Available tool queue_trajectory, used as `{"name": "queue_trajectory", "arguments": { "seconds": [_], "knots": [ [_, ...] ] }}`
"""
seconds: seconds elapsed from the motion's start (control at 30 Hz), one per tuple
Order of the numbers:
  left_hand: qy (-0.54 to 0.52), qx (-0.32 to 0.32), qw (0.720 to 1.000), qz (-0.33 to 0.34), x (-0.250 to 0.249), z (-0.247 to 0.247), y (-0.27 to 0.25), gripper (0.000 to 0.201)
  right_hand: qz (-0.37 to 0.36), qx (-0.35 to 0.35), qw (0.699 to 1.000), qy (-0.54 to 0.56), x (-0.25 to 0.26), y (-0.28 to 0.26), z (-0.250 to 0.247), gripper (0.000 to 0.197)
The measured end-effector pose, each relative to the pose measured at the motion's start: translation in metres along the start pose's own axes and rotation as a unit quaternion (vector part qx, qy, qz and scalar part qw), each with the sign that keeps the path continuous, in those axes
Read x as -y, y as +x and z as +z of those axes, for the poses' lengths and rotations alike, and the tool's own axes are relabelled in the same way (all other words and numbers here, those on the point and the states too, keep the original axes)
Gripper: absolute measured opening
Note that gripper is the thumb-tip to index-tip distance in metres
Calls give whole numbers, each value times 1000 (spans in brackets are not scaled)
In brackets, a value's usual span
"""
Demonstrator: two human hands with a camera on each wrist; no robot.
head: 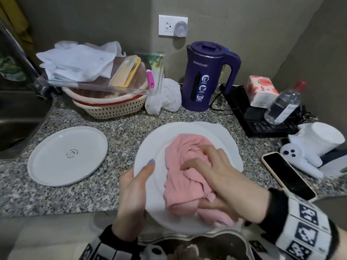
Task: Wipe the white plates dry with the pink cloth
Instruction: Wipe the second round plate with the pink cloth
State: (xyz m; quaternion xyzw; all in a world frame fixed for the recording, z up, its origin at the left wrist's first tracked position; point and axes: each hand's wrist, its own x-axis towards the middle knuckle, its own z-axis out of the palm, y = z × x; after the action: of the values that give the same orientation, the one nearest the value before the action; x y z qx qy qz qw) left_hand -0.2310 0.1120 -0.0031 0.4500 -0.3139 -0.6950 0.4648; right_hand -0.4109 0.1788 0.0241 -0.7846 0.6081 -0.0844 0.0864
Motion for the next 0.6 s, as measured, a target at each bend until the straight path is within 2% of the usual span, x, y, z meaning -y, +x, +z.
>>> {"name": "queue_trajectory", "arguments": {
  "seconds": [0.03, 0.13, 0.17, 0.23, 0.3, 0.33, 0.4, 0.47, 0.5, 0.53, 0.57, 0.6],
  "knots": [
    [3, -1, 1000, 4, 1, 0, 0, 15, 7, -3, 1000, 24, -2, 2, -2, 64],
    [3, 10, 1000, 6, 3, 1, 0, 15, 72, -83, 990, 88, -3, 8, 1, 59],
    [0, 15, 1000, 8, 3, 2, 1, 16, 81, -81, 989, 90, 0, 7, 1, 59],
    [0, 18, 999, 27, 2, 1, 2, 16, 37, -46, 998, 38, 12, 4, 3, 62],
    [30, 20, 996, 76, 0, 0, 1, 19, -21, -32, 998, -43, 22, 3, 9, 75],
    [43, 23, 994, 100, -1, -1, 1, 20, -26, -46, 996, -74, 21, 6, 9, 81],
    [41, 33, 989, 135, -4, 0, -4, 21, 25, -99, 991, -85, 0, 17, 5, 80],
    [19, 30, 986, 164, -10, 0, -7, 27, 96, -173, 980, 24, -27, 23, -14, 77],
    [7, 25, 985, 172, -12, 0, -7, 28, 134, -189, 962, 142, -37, 24, -27, 75],
    [0, 24, 984, 179, -14, 0, -9, 25, 164, -183, 927, 283, -44, 23, -37, 68],
    [-2, 25, 982, 185, -16, 1, -10, 21, 175, -169, 879, 409, -49, 21, -43, 58],
    [-7, 22, 981, 191, -18, 2, -10, 18, 180, -173, 832, 496, -51, 19, -45, 49]
  ]
}}
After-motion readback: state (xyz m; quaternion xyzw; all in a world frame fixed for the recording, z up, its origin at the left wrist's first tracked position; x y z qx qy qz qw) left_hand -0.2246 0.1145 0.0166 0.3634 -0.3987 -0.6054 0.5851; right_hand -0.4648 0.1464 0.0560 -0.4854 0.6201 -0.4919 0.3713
